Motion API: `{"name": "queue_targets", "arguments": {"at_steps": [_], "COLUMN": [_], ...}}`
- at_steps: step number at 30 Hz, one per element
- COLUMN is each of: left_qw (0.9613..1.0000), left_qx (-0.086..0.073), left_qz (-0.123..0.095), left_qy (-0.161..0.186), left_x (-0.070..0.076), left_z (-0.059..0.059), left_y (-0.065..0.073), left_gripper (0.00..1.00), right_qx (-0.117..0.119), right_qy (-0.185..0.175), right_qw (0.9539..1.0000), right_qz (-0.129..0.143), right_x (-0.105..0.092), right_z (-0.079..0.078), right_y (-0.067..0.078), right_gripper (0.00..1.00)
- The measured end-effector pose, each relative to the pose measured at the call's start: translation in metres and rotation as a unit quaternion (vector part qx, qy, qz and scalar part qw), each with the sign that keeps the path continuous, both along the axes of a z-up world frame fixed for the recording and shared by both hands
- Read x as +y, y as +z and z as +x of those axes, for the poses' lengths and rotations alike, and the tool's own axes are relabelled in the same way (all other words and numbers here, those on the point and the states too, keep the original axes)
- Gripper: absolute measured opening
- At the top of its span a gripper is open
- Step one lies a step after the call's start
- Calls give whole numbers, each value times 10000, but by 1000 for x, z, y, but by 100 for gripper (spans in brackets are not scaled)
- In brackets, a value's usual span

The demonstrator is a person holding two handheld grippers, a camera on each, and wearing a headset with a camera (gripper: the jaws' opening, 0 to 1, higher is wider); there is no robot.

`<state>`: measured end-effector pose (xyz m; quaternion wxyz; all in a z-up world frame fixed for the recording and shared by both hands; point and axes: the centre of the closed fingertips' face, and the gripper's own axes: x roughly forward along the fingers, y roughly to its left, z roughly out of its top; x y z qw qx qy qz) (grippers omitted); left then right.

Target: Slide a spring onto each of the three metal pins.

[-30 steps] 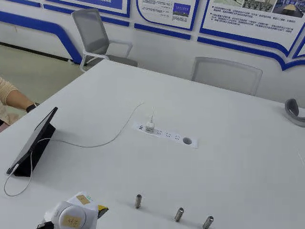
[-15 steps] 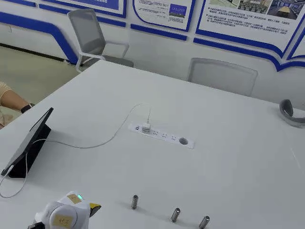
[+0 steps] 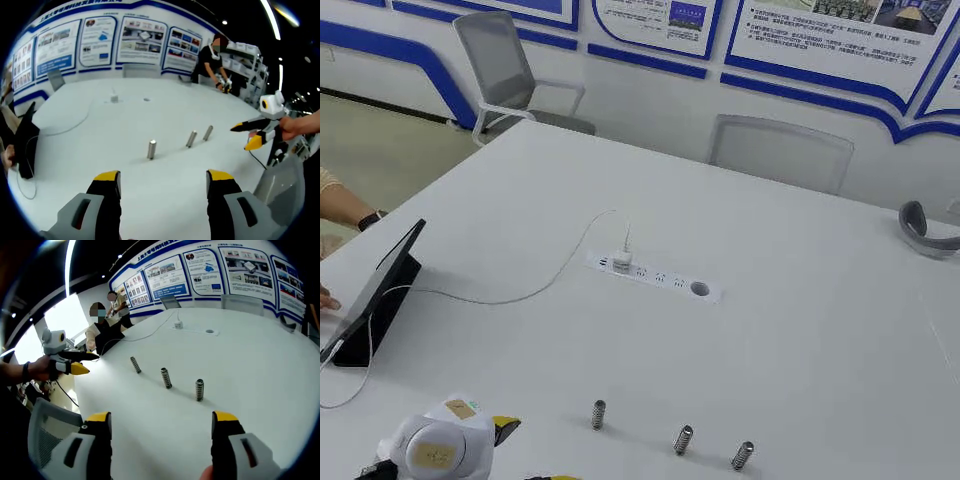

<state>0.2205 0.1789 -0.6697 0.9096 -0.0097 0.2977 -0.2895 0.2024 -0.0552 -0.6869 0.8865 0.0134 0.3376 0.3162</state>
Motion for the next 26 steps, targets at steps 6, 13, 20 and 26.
{"name": "queue_targets", "arguments": {"at_steps": [6, 13, 20, 26], "left_qw": [10000, 10000, 10000, 10000], "left_qx": [-18, 24, 45, 68], "left_qz": [-10, 50, 58, 60], "left_qy": [-13, -52, -14, 7], "left_x": [-1, -1, 1, 3], "left_z": [1, -1, -2, -3], "left_y": [2, -1, -1, -2], "left_gripper": [73, 76, 77, 77], "right_qx": [0, 20, 42, 58], "right_qy": [12, 79, 108, 133], "right_qw": [10000, 10000, 9999, 9999], "right_qz": [6, -4, -22, -13], "right_x": [1, 2, 3, 5], "right_z": [0, -2, -3, -4], "right_y": [0, -1, -2, -4], "right_gripper": [84, 85, 86, 86]}}
